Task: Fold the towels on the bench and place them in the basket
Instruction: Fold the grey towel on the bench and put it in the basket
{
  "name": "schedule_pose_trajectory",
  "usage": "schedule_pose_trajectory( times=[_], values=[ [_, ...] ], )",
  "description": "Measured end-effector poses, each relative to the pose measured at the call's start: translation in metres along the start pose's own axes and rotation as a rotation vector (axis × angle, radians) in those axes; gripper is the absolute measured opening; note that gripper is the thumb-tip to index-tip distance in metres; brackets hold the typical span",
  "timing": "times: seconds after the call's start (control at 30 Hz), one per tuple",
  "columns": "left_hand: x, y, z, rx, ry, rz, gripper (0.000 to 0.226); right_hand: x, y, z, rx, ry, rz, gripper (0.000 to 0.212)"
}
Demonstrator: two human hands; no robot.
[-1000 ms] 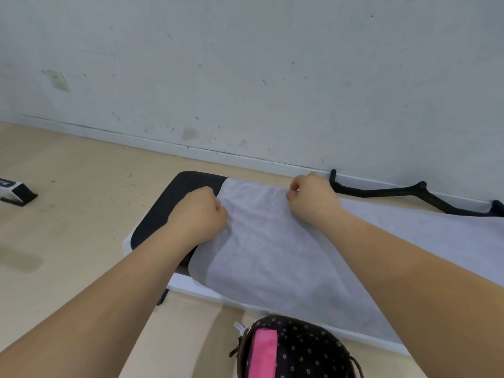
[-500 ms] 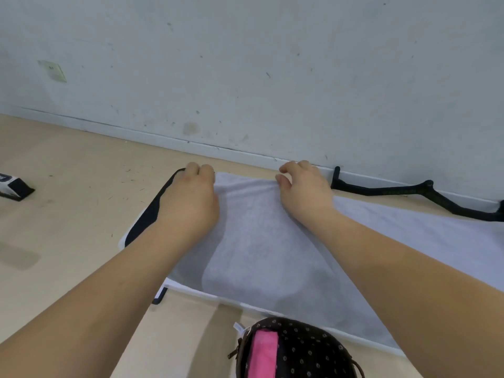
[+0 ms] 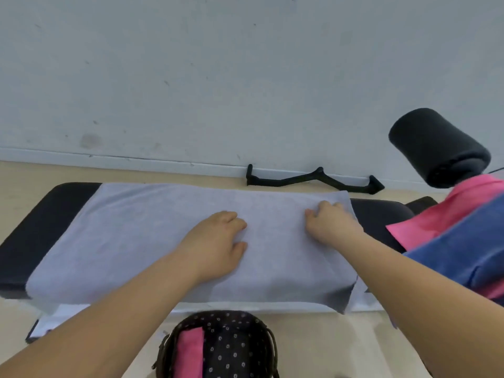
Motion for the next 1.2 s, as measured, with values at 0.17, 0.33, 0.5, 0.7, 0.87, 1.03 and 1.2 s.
schedule_pose_trajectory(
  times=[0.17, 0.33, 0.5, 0.7, 0.87, 1.03, 1.2],
  values=[
    [0.019, 0.003, 0.004, 0.144, 0.103, -0.059, 0.027, 0.031, 0.068, -0.021, 0.115, 0.157, 0.169, 0.042],
    [0.031, 0.011, 0.007, 0.259, 0.136, -0.123, 0.021, 0.064, 0.071, -0.023, 0.444, 0.116, 0.101, 0.013],
    [0.034, 0.017, 0.007, 0.285, 0.102, -0.152, 0.021, 0.075, 0.066, -0.025, 0.500, 0.187, 0.036, 0.016],
    [0.031, 0.062, -0.001, 0.076, 0.174, 0.013, 0.021, 0.037, 0.076, -0.032, 0.414, 0.207, -0.076, 0.026],
    [0.023, 0.111, 0.019, -0.040, 0.067, 0.133, 0.021, -0.027, 0.092, -0.025, 0.210, -0.075, -0.066, 0.038],
    [-0.006, 0.109, 0.041, -0.058, 0.049, 0.131, 0.029, -0.062, 0.116, -0.017, 0.290, -0.212, 0.051, 0.020],
    [-0.020, 0.119, 0.042, -0.067, 0.037, 0.115, 0.040, -0.075, 0.122, -0.022, 0.495, -0.085, 0.092, 0.013]
  ],
)
Point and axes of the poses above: each hand's wrist, its own x-axis towards the middle knuckle, its own z-axis out of the palm, y = z × x, the point moved 4 cm from there along x, towards the middle knuckle, and after that the axes turned 6 degrees about z, right-handed, at the moved point
